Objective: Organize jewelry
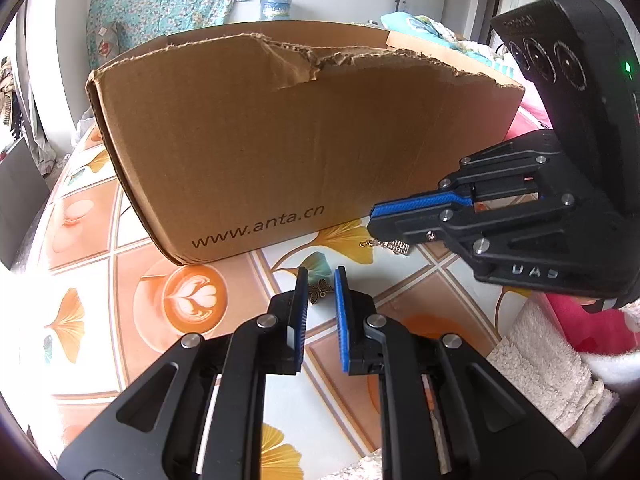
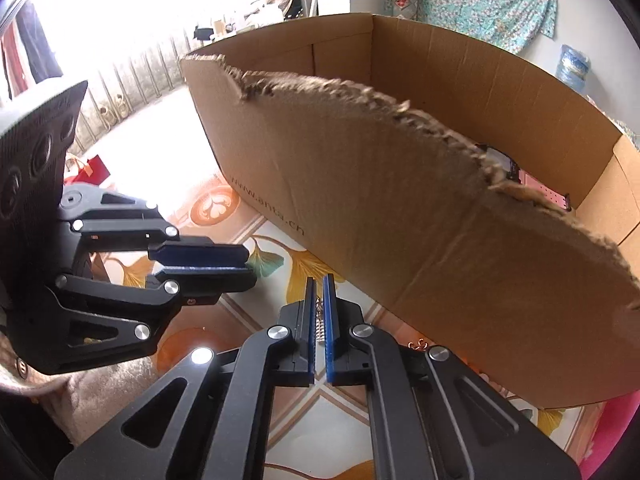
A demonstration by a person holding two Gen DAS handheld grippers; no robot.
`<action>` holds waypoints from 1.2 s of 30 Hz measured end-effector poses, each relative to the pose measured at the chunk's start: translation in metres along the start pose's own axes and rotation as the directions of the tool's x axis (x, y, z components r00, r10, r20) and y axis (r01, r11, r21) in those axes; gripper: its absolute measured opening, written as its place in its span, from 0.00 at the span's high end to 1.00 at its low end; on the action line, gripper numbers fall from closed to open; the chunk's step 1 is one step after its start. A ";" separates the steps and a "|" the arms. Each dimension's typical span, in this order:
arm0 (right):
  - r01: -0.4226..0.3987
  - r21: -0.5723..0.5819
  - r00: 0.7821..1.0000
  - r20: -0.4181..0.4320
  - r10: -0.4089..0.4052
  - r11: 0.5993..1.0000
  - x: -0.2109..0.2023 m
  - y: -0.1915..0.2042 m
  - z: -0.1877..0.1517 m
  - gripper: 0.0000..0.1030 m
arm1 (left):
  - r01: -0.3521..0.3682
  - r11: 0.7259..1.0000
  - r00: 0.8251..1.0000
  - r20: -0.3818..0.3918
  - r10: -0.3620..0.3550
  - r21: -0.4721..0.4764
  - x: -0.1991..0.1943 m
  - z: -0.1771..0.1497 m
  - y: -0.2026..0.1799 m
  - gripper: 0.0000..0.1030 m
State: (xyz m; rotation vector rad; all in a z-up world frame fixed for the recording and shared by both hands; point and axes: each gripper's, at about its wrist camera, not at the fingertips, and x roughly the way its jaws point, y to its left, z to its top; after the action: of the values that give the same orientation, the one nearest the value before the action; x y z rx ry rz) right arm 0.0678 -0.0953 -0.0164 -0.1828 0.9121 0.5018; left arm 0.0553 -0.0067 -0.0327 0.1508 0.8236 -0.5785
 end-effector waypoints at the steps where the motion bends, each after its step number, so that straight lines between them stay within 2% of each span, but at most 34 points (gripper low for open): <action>1: -0.006 0.023 1.000 0.014 0.006 1.000 -0.002 -0.004 0.001 0.97 | 0.001 1.000 1.000 0.001 -0.001 -0.001 0.000 0.000 0.000 0.88; 9: -0.145 0.216 0.986 0.109 0.124 0.966 -0.033 -0.036 -0.003 0.97 | 0.019 1.000 1.000 0.008 -0.019 -0.022 -0.001 -0.001 0.002 0.88; 12: -0.153 0.244 0.984 0.123 0.126 0.958 -0.036 -0.041 -0.005 0.97 | 0.025 0.999 1.000 0.010 -0.025 -0.029 -0.001 0.000 0.004 0.88; 15: -0.205 0.276 0.974 0.150 0.169 0.939 -0.044 -0.043 -0.008 0.97 | 0.028 0.999 1.000 0.015 -0.027 -0.033 -0.003 0.001 0.004 0.88; 18: -0.325 0.329 0.939 0.223 0.261 0.887 -0.056 -0.053 -0.007 0.97 | 0.033 0.999 0.999 0.030 -0.032 -0.033 -0.009 0.002 0.003 0.88; 21: -0.469 0.388 0.876 0.321 0.361 0.794 -0.068 -0.069 -0.007 0.97 | 0.049 0.998 0.998 0.052 -0.047 -0.042 -0.018 0.003 0.002 0.89; 22: -0.491 0.399 0.864 0.341 0.371 0.774 -0.071 -0.073 -0.007 0.97 | 0.053 0.998 0.997 0.059 -0.050 -0.044 -0.021 0.004 0.001 0.88; 23: -0.492 0.406 0.862 0.350 0.366 0.770 -0.073 -0.076 -0.006 0.97 | 0.050 0.998 0.997 0.064 -0.047 -0.043 -0.023 0.005 0.001 0.88; 25: -0.447 0.398 0.885 0.329 0.330 0.801 -0.074 -0.075 -0.005 0.97 | 0.044 0.998 0.997 0.067 -0.041 -0.037 -0.025 0.005 -0.001 0.88; 26: -0.441 0.396 0.888 0.323 0.327 0.806 -0.072 -0.073 -0.005 0.97 | 0.038 0.999 0.997 0.065 -0.036 -0.035 -0.025 0.005 -0.002 0.88; 28: -0.489 0.416 0.866 0.337 0.370 0.767 -0.068 -0.074 -0.009 0.97 | 0.033 0.999 0.998 0.059 -0.031 -0.033 -0.024 0.006 -0.005 0.88; 29: -0.515 0.429 0.852 0.349 0.389 0.742 -0.066 -0.076 -0.011 0.97 | 0.031 0.999 0.998 0.059 -0.029 -0.033 -0.025 0.005 -0.007 0.88; 30: -0.557 0.445 0.827 0.375 0.419 0.701 -0.064 -0.081 -0.014 0.97 | 0.033 0.999 0.998 0.063 -0.031 -0.032 -0.027 0.006 -0.008 0.88; 32: -0.651 0.479 0.758 0.446 0.476 0.589 -0.061 -0.093 -0.021 0.97 | 0.037 0.999 0.997 0.073 -0.035 -0.029 -0.031 0.007 -0.009 0.88; 33: -0.677 0.490 0.736 0.469 0.488 0.550 -0.060 -0.098 -0.023 0.97 | 0.037 0.999 0.996 0.078 -0.035 -0.026 -0.032 0.007 -0.010 0.88; 34: -0.682 0.498 0.731 0.476 0.489 0.535 -0.059 -0.101 -0.025 0.97 | 0.037 0.999 0.996 0.080 -0.035 -0.023 -0.032 0.007 -0.012 0.88; 35: -0.664 0.500 0.747 0.462 0.478 0.555 -0.059 -0.102 -0.025 0.97 | 0.037 0.999 0.996 0.079 -0.035 -0.021 -0.032 0.008 -0.012 0.88; 36: -0.635 0.501 0.772 0.435 0.463 0.588 -0.059 -0.100 -0.025 0.97 | 0.035 0.999 0.996 0.077 -0.034 -0.020 -0.030 0.007 -0.013 0.88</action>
State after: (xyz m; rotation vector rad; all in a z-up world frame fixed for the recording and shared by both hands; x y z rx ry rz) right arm 0.0692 -0.2110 0.0098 0.8126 0.8177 0.7530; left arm 0.0367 -0.0072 -0.0043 0.0940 0.7587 -0.6041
